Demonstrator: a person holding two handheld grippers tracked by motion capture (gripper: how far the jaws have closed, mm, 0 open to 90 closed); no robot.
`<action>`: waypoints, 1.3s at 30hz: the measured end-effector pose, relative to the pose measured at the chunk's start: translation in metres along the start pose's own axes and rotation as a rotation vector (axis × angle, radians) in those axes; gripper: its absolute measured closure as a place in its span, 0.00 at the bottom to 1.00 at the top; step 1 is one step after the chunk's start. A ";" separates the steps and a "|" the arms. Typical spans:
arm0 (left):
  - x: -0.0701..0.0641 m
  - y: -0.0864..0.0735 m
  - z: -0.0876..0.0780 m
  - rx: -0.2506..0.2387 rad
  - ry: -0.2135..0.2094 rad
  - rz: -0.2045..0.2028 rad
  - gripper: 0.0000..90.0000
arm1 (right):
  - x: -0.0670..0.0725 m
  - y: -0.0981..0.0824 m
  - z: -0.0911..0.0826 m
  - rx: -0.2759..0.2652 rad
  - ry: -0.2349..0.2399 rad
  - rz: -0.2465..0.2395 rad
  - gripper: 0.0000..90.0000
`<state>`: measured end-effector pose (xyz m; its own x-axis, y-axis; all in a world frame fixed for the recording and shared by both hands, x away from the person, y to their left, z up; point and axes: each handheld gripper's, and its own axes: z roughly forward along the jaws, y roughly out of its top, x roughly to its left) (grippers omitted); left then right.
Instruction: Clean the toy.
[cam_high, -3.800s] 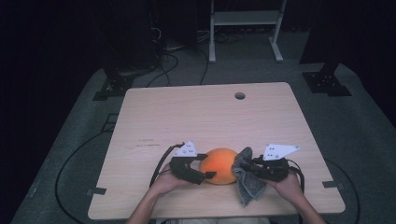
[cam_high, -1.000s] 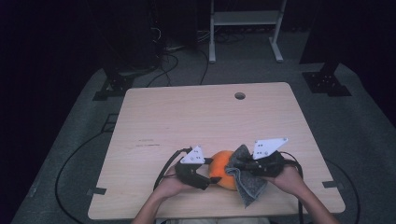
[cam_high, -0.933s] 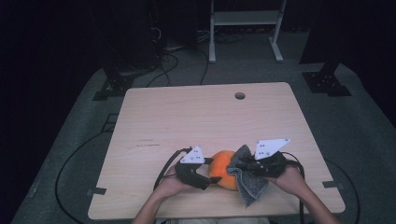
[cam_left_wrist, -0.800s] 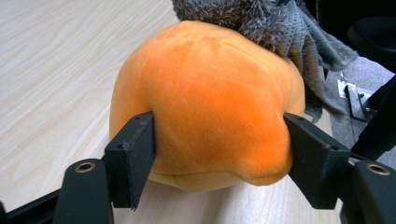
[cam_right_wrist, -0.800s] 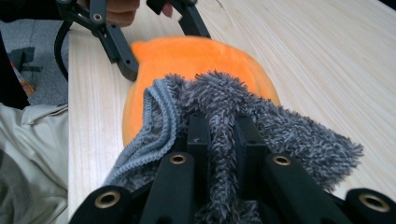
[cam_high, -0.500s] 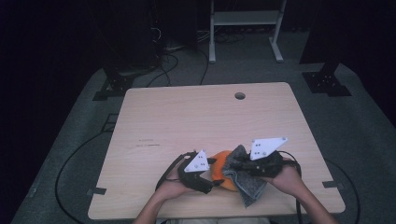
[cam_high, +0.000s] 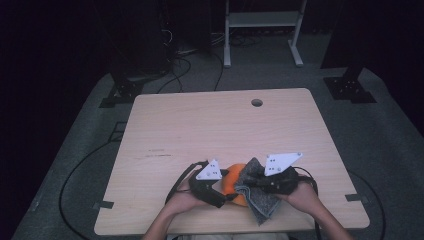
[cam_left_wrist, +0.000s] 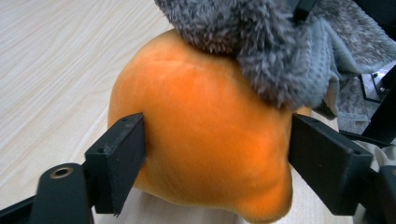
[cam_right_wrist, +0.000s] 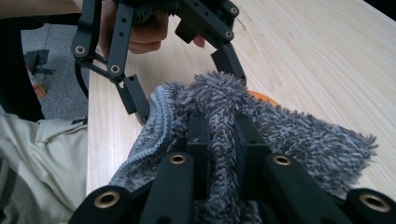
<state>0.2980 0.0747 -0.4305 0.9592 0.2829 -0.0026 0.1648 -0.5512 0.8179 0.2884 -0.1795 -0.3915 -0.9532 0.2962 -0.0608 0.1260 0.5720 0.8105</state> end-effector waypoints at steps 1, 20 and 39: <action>0.000 0.000 0.000 0.000 0.000 0.000 0.24 | 0.000 0.000 0.000 0.000 0.000 0.000 0.87; 0.013 0.008 0.011 0.049 -0.071 -0.082 0.03 | 0.006 -0.043 -0.011 -0.065 0.009 0.082 0.87; 0.012 0.008 -0.002 -0.012 -0.034 -0.018 0.10 | 0.000 -0.067 -0.016 -0.060 -0.001 0.151 0.87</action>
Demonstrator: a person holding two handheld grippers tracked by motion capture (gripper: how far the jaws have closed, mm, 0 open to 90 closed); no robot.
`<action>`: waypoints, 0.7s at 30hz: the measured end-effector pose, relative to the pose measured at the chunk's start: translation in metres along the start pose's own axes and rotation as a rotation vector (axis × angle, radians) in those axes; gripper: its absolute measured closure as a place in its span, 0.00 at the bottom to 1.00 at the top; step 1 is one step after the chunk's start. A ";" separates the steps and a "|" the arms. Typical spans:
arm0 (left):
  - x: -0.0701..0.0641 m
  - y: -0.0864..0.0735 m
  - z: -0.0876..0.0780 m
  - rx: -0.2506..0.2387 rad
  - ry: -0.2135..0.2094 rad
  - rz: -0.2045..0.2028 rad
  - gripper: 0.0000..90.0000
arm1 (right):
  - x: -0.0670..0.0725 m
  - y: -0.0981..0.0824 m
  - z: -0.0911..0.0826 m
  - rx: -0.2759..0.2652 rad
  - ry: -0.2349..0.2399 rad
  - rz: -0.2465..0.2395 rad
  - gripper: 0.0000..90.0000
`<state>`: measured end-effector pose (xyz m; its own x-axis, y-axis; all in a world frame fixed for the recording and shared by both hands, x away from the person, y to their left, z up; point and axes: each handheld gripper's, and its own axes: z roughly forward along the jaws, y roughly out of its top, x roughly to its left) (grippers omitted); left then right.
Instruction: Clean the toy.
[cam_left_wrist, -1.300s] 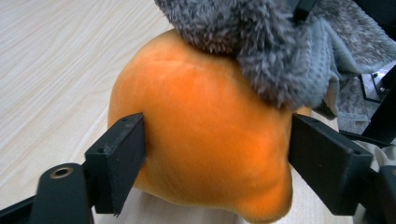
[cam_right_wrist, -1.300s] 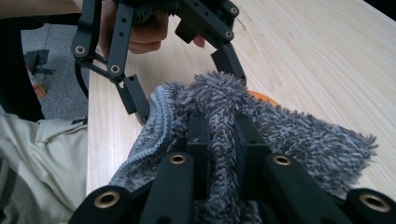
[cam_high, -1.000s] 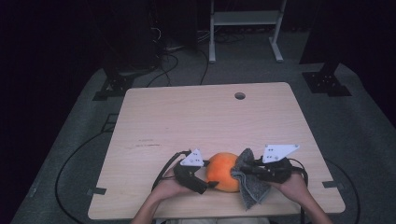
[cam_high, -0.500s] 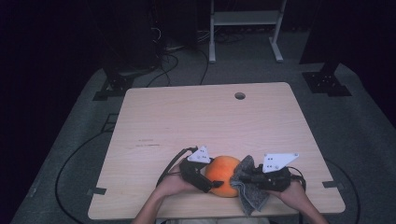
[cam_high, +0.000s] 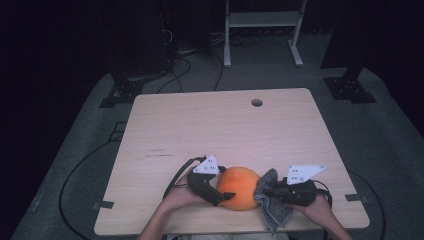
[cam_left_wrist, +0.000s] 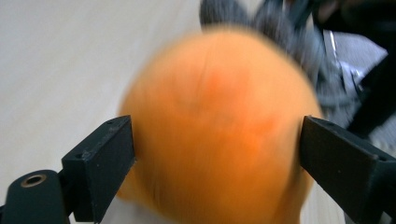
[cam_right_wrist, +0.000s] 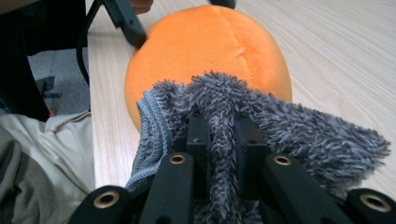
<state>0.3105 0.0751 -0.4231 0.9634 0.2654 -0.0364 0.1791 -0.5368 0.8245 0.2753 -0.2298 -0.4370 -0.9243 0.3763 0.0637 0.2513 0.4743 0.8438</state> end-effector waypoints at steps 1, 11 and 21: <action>-0.001 0.002 0.004 0.023 0.002 0.012 0.09 | 0.000 0.001 0.000 0.000 -0.001 -0.005 0.87; 0.003 -0.018 -0.003 0.072 0.010 -0.019 0.25 | -0.005 -0.008 0.001 0.039 -0.010 0.025 0.87; 0.003 -0.022 -0.006 0.072 0.011 -0.037 0.26 | 0.012 0.037 0.008 -0.051 0.037 -0.075 0.87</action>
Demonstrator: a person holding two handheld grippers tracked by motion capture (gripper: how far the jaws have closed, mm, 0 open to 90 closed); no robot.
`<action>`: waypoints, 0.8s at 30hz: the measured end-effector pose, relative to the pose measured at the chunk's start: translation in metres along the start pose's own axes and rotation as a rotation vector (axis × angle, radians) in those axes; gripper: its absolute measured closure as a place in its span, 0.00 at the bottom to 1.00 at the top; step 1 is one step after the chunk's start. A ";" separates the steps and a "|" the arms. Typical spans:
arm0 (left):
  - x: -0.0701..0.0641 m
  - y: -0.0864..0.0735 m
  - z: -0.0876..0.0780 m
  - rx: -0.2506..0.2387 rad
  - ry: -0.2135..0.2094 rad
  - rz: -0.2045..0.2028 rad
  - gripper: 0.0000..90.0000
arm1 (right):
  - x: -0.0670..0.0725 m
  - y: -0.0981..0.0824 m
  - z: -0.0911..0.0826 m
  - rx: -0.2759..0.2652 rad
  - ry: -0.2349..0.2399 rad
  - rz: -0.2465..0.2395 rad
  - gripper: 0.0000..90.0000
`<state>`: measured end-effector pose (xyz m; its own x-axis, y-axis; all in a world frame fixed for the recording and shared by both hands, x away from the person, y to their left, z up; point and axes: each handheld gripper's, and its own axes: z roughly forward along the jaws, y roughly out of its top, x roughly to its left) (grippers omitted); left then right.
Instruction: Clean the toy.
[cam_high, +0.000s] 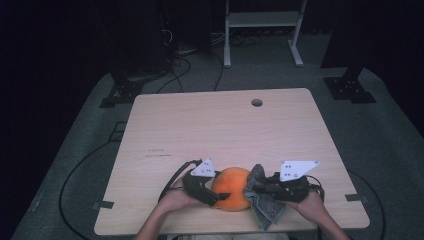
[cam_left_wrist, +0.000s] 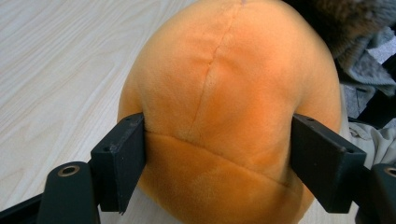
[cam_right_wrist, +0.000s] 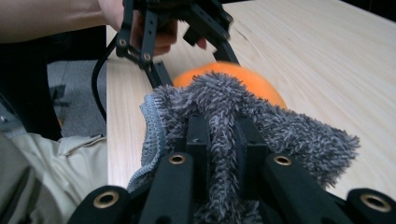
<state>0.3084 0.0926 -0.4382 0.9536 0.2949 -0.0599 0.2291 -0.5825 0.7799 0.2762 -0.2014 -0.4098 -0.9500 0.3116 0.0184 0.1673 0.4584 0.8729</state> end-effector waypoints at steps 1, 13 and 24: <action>0.000 -0.001 -0.001 0.002 0.000 -0.003 0.26 | 0.000 0.000 0.000 0.000 0.000 0.000 0.87; 0.000 -0.008 -0.004 -0.012 -0.014 -0.029 0.25 | -0.017 -0.040 -0.008 0.078 -0.038 0.101 0.87; -0.003 0.004 -0.007 -0.012 -0.032 -0.005 0.11 | -0.015 -0.005 0.001 -0.003 0.003 0.050 0.86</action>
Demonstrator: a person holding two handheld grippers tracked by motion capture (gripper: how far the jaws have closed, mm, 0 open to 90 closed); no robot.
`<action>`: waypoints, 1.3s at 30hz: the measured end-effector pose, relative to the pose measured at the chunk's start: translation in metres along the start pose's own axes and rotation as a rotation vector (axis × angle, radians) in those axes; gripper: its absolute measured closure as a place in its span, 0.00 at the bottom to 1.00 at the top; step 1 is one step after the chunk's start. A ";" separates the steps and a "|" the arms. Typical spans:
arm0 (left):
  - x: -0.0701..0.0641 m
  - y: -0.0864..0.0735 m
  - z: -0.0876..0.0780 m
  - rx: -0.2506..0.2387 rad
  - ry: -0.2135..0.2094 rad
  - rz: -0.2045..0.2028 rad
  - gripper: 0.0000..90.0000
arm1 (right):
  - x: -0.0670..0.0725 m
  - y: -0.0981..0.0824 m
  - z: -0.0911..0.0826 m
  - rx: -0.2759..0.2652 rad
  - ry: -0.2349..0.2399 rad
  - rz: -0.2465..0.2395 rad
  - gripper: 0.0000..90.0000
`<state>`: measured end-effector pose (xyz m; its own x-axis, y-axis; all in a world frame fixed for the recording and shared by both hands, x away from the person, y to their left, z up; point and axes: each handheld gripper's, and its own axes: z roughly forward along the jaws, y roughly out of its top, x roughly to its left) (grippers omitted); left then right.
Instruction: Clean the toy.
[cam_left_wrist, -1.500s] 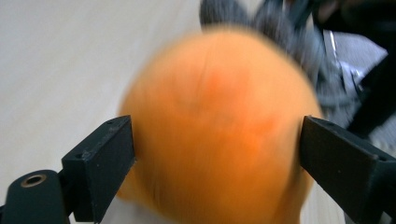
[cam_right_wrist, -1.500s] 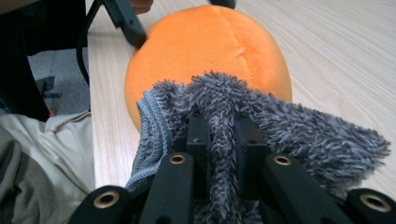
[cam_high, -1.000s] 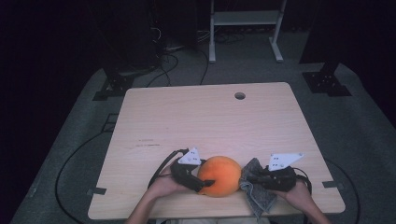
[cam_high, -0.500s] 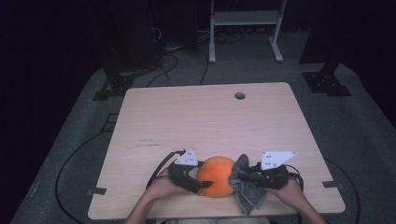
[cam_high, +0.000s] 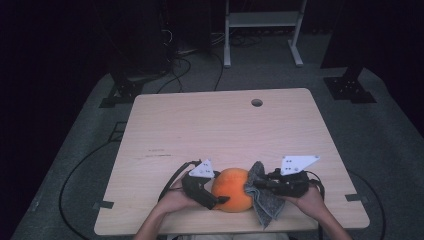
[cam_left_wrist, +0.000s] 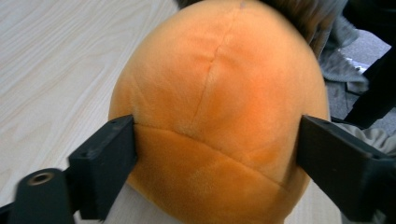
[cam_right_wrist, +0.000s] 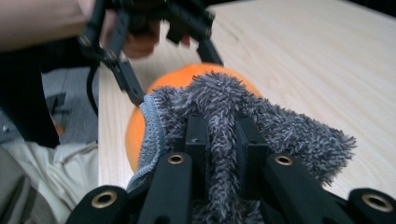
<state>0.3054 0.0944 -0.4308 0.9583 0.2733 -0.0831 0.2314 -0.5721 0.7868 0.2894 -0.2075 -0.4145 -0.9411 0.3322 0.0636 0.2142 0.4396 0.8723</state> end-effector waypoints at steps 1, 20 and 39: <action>0.001 0.002 -0.001 -0.005 -0.003 0.002 0.11 | -0.001 -0.001 0.003 0.004 0.008 0.007 0.87; -0.005 0.044 0.012 -0.035 0.183 0.178 0.40 | -0.009 0.008 -0.021 -0.064 -0.065 0.006 0.87; 0.006 0.000 0.010 -0.030 0.176 0.071 0.30 | -0.020 -0.007 0.011 -0.018 -0.108 0.046 0.87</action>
<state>0.3128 0.0888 -0.4374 0.9273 0.3659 0.0794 0.1568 -0.5723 0.8049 0.3093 -0.2076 -0.4272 -0.8964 0.4403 0.0515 0.2504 0.4071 0.8784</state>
